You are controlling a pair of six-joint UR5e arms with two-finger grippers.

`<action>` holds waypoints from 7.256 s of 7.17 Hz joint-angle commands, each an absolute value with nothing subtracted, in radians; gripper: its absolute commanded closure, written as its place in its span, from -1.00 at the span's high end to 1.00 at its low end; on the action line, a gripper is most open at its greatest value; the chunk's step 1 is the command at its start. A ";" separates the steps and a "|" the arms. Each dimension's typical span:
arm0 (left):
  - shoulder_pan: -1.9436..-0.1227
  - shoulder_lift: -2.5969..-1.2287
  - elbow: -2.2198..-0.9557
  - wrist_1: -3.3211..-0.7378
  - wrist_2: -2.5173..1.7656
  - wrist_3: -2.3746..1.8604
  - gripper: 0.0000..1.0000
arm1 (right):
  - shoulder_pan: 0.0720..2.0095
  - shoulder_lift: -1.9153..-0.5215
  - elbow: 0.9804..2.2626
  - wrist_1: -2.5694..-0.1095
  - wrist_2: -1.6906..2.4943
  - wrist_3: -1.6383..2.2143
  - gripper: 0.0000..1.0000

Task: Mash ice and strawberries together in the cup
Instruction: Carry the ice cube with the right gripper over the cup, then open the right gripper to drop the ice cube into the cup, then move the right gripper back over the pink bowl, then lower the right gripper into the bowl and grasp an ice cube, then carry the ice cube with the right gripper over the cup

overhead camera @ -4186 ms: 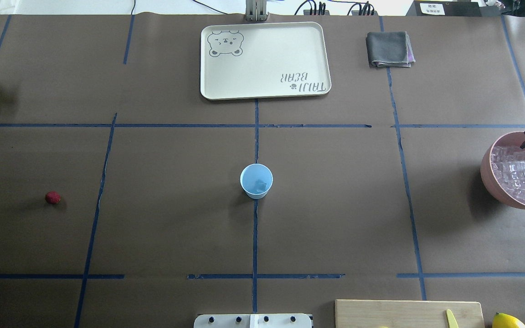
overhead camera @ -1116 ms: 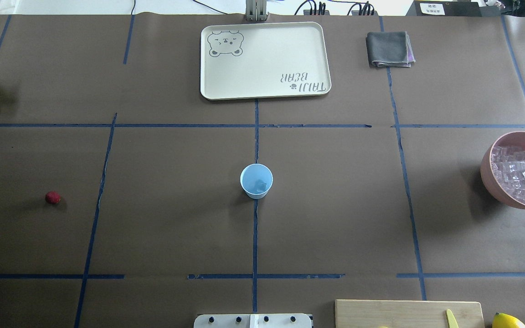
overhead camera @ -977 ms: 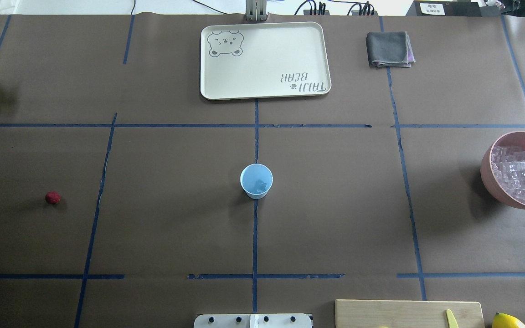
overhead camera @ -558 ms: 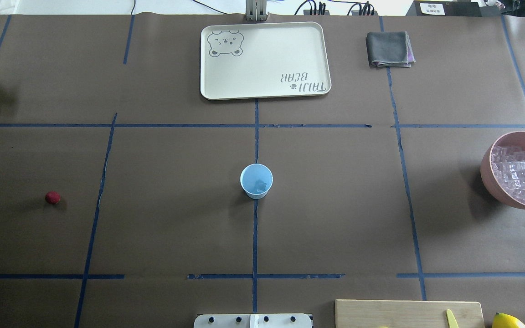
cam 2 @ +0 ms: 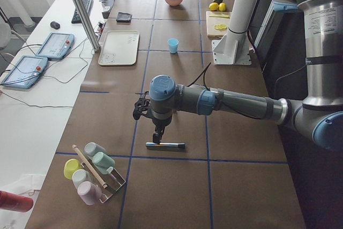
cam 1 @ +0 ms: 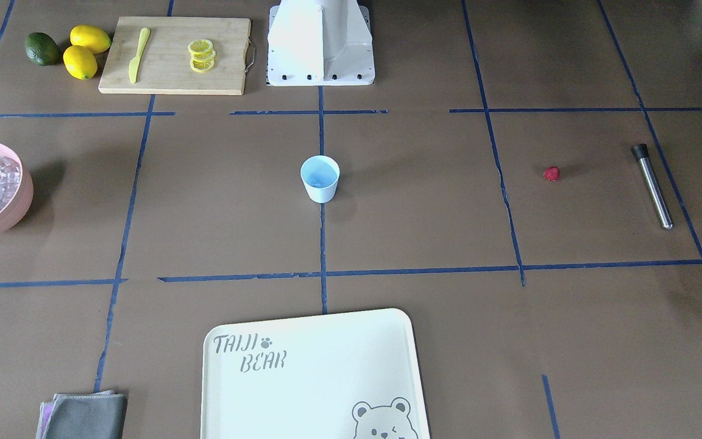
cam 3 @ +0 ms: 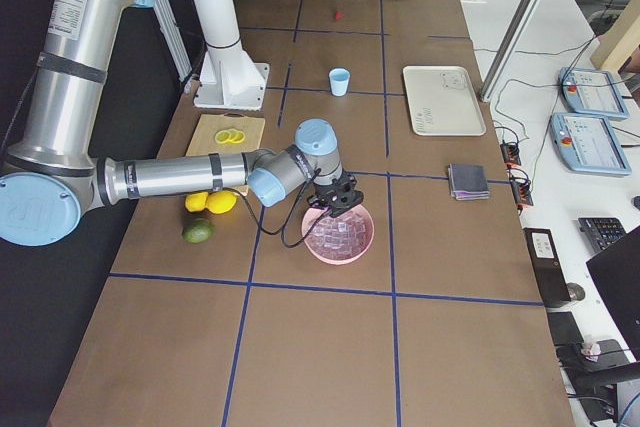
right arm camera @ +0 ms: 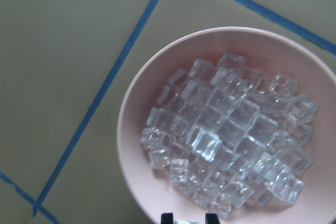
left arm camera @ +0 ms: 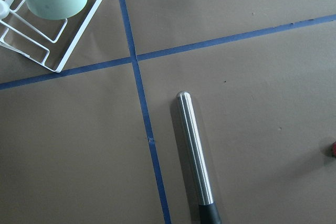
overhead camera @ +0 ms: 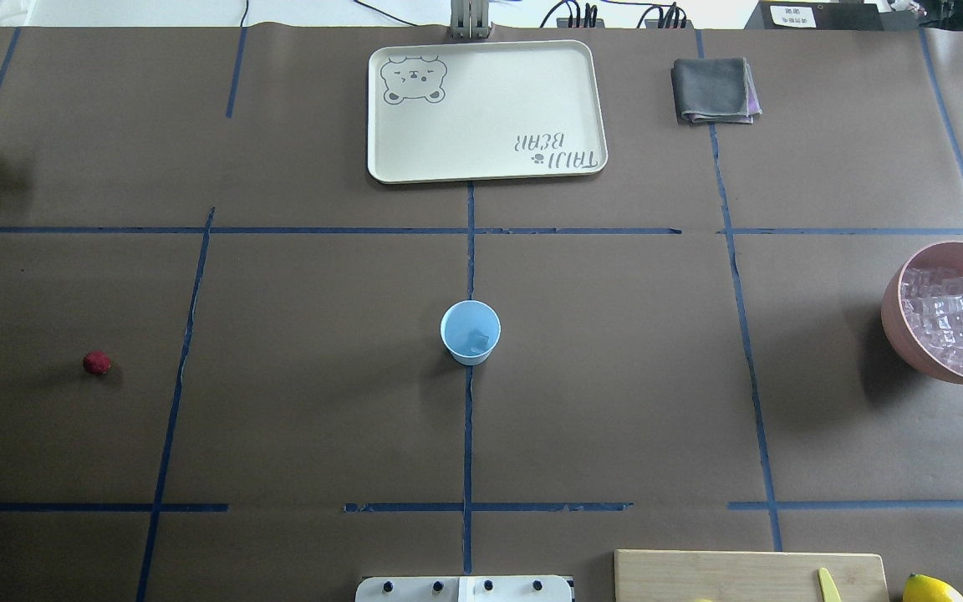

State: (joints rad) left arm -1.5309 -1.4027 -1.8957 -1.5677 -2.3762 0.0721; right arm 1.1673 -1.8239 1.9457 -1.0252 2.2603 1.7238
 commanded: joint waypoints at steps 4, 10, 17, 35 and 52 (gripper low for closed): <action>-1.529 -1.404 -1.899 -1.568 -2.375 0.069 1.00 | 0.811 -1.498 2.091 -1.026 2.264 2.001 -0.96; -1.529 -1.402 -1.894 -1.568 -2.375 0.071 1.00 | 0.497 -0.996 1.814 -1.286 1.939 2.045 -0.95; -1.531 -1.401 -1.901 -1.568 -2.375 0.071 1.00 | 0.485 -0.917 1.689 -1.295 1.855 2.049 0.98; -1.531 -1.390 -1.891 -1.566 -2.376 0.071 1.00 | 1.131 -1.692 1.801 -1.328 2.264 0.156 0.97; -1.529 -1.390 -1.891 -1.566 -2.376 0.071 1.00 | 0.914 -1.414 1.993 -1.321 2.320 0.973 -1.00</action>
State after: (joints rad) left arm -1.5300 -1.3898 -1.8910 -1.5662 -2.3762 0.0706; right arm 1.0149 -1.5366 1.9909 -1.3306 2.3193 0.7059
